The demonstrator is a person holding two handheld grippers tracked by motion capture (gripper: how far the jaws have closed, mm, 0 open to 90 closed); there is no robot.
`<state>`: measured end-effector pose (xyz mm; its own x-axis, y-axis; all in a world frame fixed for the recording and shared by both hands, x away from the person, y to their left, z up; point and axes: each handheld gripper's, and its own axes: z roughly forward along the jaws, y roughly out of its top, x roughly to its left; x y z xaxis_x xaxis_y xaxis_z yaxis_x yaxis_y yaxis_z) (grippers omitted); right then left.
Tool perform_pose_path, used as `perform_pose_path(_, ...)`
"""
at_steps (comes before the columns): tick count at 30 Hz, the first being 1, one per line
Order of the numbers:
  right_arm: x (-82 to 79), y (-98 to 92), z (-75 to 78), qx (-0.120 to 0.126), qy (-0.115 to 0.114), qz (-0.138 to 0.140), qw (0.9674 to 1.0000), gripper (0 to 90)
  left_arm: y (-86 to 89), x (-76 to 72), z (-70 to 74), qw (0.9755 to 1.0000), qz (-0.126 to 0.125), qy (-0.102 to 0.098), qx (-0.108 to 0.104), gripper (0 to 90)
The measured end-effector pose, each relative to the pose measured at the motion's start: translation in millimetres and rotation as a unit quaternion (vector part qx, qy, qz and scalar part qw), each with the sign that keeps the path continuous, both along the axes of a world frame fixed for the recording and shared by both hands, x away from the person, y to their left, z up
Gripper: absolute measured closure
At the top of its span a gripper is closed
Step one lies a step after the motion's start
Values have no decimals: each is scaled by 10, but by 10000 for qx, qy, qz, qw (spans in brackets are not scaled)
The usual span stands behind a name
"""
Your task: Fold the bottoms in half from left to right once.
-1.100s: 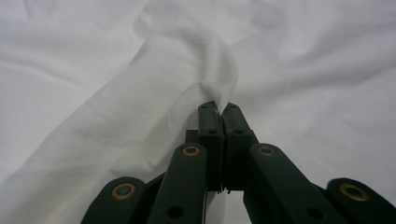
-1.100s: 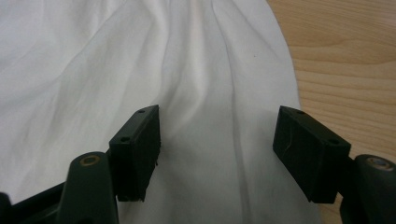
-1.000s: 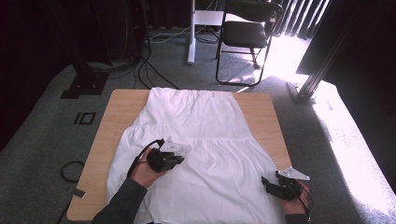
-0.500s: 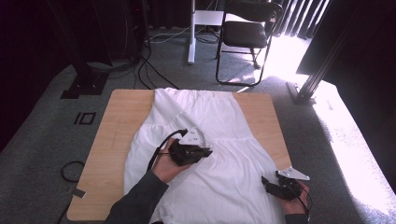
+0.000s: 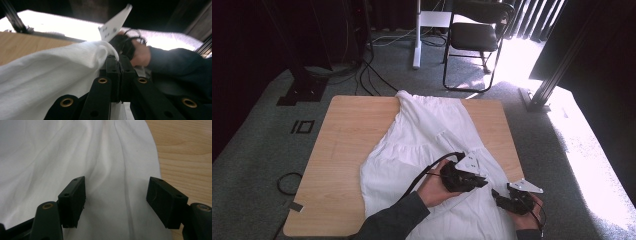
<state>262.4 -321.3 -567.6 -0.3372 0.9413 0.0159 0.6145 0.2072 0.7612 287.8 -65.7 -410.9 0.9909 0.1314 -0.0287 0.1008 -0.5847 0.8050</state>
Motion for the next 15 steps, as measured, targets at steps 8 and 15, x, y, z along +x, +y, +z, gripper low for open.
perform_pose_path(8, -2, 4, 11, -20, 38, -29, 10000, 323, 113, 207, -254, 9990, 321, 271, 119, 809)
perform_pose_path(15, -19, 118, 221, 83, -190, 37, 9998, 392, 481, 340, -129, 9963, 828, 182, -148, 673)
